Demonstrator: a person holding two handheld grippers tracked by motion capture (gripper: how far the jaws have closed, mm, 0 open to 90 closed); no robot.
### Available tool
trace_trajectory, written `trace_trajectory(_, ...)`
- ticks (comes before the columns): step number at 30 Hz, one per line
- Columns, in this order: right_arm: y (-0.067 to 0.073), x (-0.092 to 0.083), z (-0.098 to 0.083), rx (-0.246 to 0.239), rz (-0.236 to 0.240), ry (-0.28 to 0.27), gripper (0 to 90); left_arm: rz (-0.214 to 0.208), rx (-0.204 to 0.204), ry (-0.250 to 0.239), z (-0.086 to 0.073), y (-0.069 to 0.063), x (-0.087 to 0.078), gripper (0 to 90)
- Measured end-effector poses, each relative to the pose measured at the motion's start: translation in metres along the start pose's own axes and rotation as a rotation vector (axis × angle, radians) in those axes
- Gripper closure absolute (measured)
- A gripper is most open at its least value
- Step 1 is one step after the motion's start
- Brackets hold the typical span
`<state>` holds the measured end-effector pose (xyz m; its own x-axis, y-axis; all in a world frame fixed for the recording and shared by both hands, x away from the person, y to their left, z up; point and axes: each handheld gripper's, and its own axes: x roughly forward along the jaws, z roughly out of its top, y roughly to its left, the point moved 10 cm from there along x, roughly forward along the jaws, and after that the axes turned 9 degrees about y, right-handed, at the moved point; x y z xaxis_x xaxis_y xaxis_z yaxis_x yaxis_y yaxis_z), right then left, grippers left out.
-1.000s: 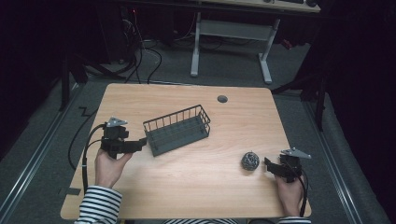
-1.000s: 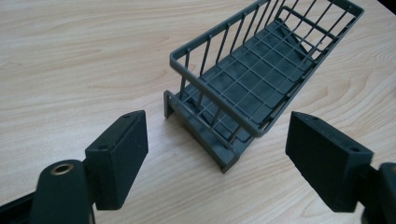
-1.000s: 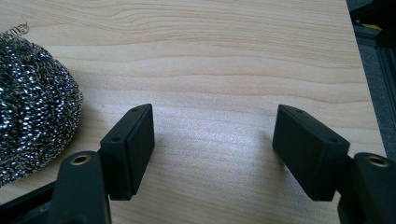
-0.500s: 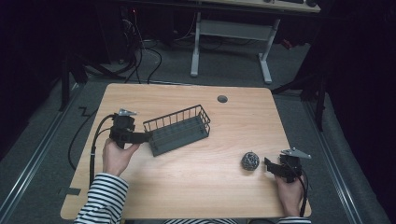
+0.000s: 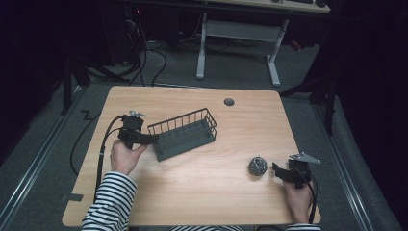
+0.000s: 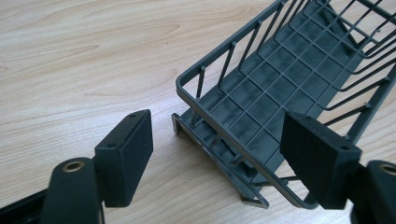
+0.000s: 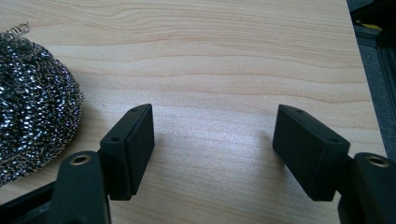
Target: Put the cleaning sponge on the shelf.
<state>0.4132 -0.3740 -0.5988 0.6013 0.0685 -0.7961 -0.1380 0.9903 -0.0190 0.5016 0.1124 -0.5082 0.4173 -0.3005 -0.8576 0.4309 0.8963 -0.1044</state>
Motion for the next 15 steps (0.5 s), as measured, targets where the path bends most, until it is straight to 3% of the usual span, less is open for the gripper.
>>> trace_trajectory(15,0.0,0.0,-0.0001,0.0,0.0,0.0,29.8,0.0,0.039,0.013,-0.0009,-0.0052,0.0082,43.0)
